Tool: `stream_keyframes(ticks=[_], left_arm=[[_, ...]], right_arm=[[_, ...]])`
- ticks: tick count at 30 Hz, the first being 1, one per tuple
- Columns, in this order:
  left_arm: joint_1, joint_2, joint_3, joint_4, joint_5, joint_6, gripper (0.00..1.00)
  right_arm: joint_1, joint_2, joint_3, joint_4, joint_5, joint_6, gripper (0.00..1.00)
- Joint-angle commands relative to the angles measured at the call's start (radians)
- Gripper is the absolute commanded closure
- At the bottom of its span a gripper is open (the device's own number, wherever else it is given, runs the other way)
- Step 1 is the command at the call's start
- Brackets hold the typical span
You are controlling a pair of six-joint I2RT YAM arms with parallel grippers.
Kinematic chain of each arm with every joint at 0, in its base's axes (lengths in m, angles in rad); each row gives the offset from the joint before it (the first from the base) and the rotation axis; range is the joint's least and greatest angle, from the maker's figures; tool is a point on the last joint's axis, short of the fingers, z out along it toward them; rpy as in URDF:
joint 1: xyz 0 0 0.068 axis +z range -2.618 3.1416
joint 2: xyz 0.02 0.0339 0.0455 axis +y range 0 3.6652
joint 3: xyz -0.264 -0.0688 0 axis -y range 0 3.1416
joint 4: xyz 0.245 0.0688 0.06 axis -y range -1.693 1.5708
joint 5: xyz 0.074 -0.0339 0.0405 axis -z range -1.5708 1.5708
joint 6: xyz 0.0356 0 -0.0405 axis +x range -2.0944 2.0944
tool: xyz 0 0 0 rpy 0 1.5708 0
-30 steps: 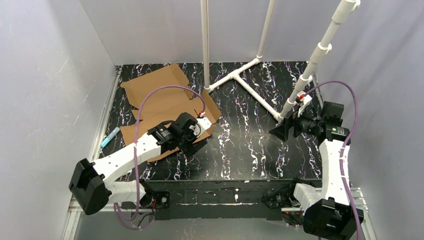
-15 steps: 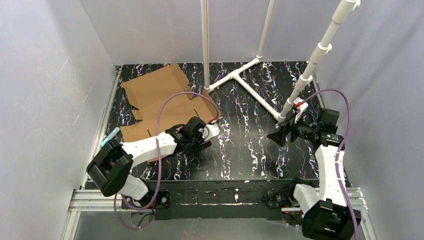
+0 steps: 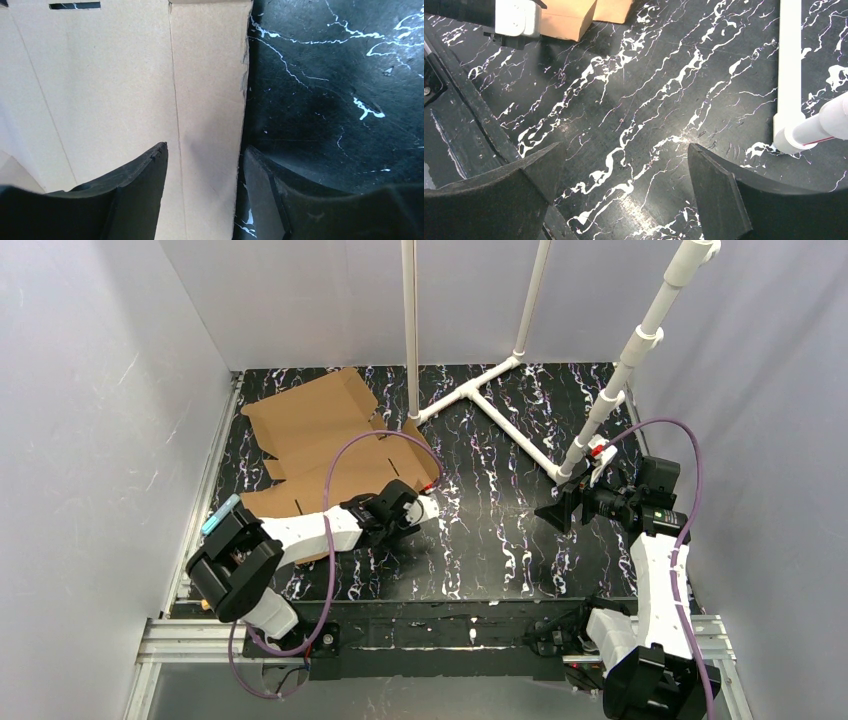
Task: Fold the paper box
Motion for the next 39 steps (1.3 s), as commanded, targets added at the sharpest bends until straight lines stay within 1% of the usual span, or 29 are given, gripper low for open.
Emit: stream_keyframes(ticks=[1,3,4,5,6,9,10,14,15,19,21,23,27,32,33,35,39], left_arm=[[-0.025,-0.008,-0.035,0.018,-0.059,0.026,0.46],[-0.029,-0.005,-0.056,0.056,-0.09,0.047,0.48],[-0.029,0.001,-0.067,0.08,-0.111,0.064,0.51],[-0.03,0.012,-0.076,0.104,-0.136,0.076,0.56],[-0.032,0.023,-0.076,0.108,-0.159,0.082,0.64],[-0.055,0.021,-0.052,0.095,-0.194,0.087,0.99],[-0.072,0.001,-0.049,0.085,-0.198,0.09,1.0],[-0.166,-0.124,-0.052,0.056,-0.208,0.091,1.0],[-0.206,-0.155,-0.048,0.043,-0.213,0.085,1.0],[-0.331,-0.2,0.007,-0.02,-0.264,0.055,1.0],[-0.383,-0.174,0.059,-0.057,-0.269,0.025,1.0],[-0.422,-0.122,0.137,-0.114,-0.235,-0.046,1.0],[-0.481,0.02,0.285,-0.193,-0.161,-0.241,1.0],[-0.511,0.177,0.418,-0.218,-0.113,-0.475,1.0],[-0.512,0.203,0.44,-0.219,-0.095,-0.537,0.96],[-0.512,0.251,0.482,-0.219,-0.083,-0.614,0.8],[-0.512,0.319,0.576,-0.256,-0.078,-0.676,0.58]], right_arm=[[-0.006,-0.01,0.011,0.029,-0.023,-0.018,0.0],[-0.006,-0.01,0.011,0.028,-0.023,-0.018,0.0],[-0.006,-0.011,0.011,0.027,-0.025,-0.018,0.0],[-0.006,-0.011,0.012,0.025,-0.025,-0.02,0.0],[-0.006,-0.012,0.015,0.021,-0.025,-0.023,0.0],[-0.006,-0.017,0.019,0.003,-0.025,-0.038,0.0],[-0.006,-0.02,0.019,-0.004,-0.025,-0.044,0.0],[-0.006,-0.026,0.02,-0.009,-0.025,-0.05,0.0],[-0.006,-0.024,0.021,-0.009,-0.026,-0.05,0.0],[-0.006,-0.015,0.021,-0.007,-0.028,-0.05,0.0],[-0.006,-0.014,0.021,-0.009,-0.026,-0.05,0.0],[-0.006,-0.013,0.022,-0.009,-0.022,-0.05,0.0],[-0.006,-0.012,0.03,-0.023,0.004,-0.065,0.0],[-0.006,-0.006,0.053,-0.063,0.048,-0.094,0.0],[-0.006,-0.002,0.059,-0.076,0.054,-0.104,0.0],[-0.006,0.017,0.079,-0.108,0.069,-0.131,0.0],[-0.005,0.079,0.151,-0.222,0.103,-0.229,0.0]])
